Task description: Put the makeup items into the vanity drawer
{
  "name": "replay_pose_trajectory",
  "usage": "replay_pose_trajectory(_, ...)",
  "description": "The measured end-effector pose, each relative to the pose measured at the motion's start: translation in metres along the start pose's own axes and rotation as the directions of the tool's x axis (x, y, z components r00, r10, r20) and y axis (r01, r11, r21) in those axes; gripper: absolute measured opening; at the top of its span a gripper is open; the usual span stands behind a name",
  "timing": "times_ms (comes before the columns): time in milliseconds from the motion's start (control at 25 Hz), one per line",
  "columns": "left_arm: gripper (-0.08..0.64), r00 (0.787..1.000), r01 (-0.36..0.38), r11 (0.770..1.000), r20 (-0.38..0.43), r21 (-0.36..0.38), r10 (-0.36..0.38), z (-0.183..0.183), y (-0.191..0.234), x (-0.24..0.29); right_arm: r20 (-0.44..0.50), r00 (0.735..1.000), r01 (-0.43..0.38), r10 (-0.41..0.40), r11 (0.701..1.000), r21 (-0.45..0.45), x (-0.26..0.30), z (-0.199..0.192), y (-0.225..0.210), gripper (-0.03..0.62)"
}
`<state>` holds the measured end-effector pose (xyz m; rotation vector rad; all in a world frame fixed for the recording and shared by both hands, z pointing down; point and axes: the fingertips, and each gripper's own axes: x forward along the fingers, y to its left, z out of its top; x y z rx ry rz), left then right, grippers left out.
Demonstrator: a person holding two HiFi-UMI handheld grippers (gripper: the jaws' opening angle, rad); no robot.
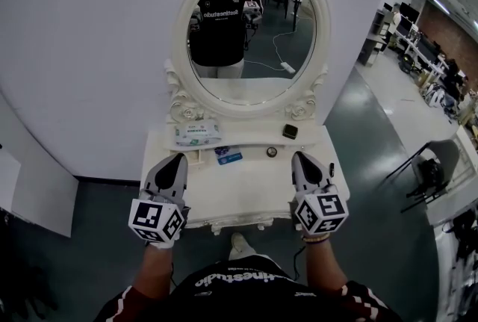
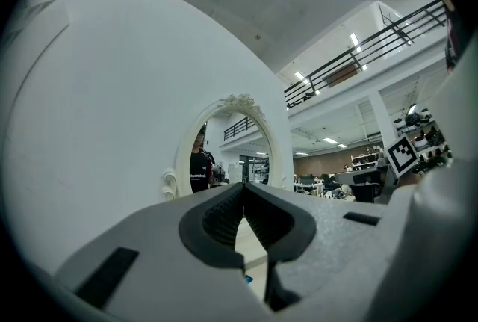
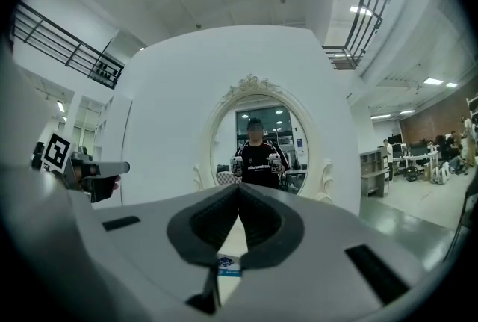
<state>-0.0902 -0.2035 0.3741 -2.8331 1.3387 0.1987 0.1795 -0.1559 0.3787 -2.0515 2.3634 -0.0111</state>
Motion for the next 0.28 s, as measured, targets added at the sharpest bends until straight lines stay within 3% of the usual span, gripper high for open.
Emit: replay_pose_trajectory(280, 0.006, 1.000, 0.008, 1.000, -0.005, 0.007, -0.007, -0.0003, -0.0021, 0.0008, -0.009, 1.000, 0.013, -0.013, 1.000, 0.004, -0.0012, -0.0025, -0.0049, 0.003)
